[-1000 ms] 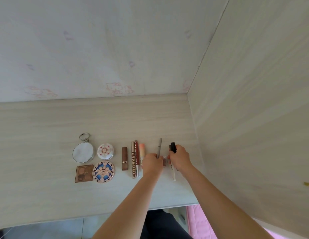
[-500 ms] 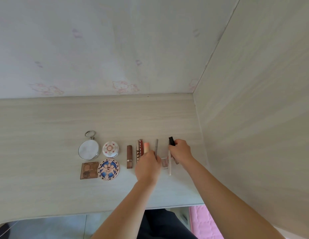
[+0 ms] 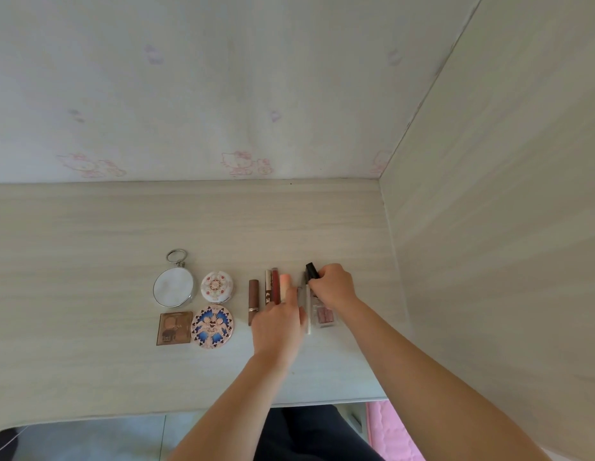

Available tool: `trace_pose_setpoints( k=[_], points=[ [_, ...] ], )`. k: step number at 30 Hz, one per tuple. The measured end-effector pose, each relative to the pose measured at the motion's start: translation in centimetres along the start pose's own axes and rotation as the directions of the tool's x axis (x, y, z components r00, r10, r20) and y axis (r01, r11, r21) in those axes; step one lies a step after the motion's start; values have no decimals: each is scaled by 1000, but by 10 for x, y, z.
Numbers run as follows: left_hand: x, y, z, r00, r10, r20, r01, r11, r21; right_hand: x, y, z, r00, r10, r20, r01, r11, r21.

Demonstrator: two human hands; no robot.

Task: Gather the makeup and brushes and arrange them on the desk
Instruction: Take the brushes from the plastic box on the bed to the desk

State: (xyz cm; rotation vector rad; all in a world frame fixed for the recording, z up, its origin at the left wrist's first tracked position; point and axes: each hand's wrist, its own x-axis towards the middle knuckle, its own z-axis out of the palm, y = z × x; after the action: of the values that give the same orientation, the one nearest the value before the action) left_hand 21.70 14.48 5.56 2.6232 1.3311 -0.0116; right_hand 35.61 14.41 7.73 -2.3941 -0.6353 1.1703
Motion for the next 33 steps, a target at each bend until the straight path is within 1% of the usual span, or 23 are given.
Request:
trace_pose_setpoints(
  k=[4, 7, 12, 18, 21, 25, 29, 33],
  points=[
    [2, 2, -3, 999, -17, -40, 18, 999, 37, 3, -1, 0, 999, -7, -34, 5, 999, -51],
    [2, 3, -10, 998, -38, -59, 39, 999, 20, 4, 1, 1, 999, -13, -52, 7, 994, -106],
    [5, 5, -18, 994, -6, -106, 8, 1000, 16, 5, 3, 4, 997, -28, -74, 19, 993, -117],
    [6, 0, -14, 994, 26, -107, -23, 999, 30, 3, 5, -3, 995, -101, -20, 97, 983, -153],
    [5, -2, -13, 992, 43, -115, -38, 998, 49, 2, 12, -12, 993, -116, -17, 114, 988, -106],
    [3, -6, -12, 988, 96, -120, -88, 994, 71, 2, 23, -17, 986, -138, -94, 134, 990, -49],
    [3, -12, -3, 972, 194, -132, -185, 980, 76, -3, 33, -17, 962, -217, -166, 222, 975, 12],
    [3, -16, 0, 959, 245, -140, -235, 968, 89, -9, 39, -13, 930, -306, -203, 321, 946, 45]
  ],
)
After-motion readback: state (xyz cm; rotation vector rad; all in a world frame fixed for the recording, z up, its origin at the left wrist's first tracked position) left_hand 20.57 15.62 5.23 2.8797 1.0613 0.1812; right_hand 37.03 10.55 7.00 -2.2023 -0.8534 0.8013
